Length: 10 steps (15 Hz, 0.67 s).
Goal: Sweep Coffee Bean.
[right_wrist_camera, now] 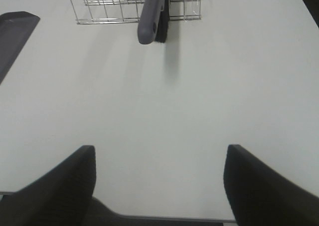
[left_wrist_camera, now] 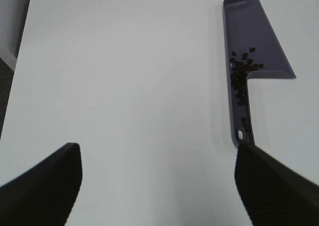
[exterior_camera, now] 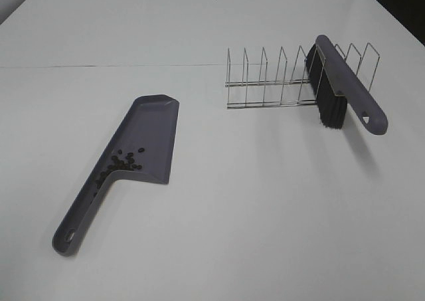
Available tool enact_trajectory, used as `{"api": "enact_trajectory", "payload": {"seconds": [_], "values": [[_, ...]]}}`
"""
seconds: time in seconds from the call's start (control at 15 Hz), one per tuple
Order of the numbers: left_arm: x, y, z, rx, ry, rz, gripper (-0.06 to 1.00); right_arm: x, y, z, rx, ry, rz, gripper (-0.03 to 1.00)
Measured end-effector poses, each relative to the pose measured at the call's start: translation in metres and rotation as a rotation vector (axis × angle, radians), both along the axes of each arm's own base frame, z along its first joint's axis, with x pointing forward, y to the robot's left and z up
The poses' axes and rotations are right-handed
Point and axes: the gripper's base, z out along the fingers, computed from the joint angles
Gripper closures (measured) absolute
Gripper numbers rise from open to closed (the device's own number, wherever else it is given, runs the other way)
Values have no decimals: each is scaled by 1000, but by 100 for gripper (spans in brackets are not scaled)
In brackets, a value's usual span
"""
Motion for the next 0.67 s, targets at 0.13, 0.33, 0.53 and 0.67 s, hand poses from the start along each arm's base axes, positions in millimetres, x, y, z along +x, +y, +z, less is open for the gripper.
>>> {"api": "enact_trajectory", "payload": {"seconds": [0.13,0.33,0.53,0.67], "values": [[-18,-1,0,22,-53,-22,20,1,3,-4,28,9,21,34],[-39,-2,-9,26,-114,-33,20,6,3,-17,29,58,22,34],[-55,-5,-20,5,-180,-48,20,8,3,-16,27,30,17,34],[-59,-7,-20,-14,-203,-55,20,13,2,-18,24,5,12,34]]}}
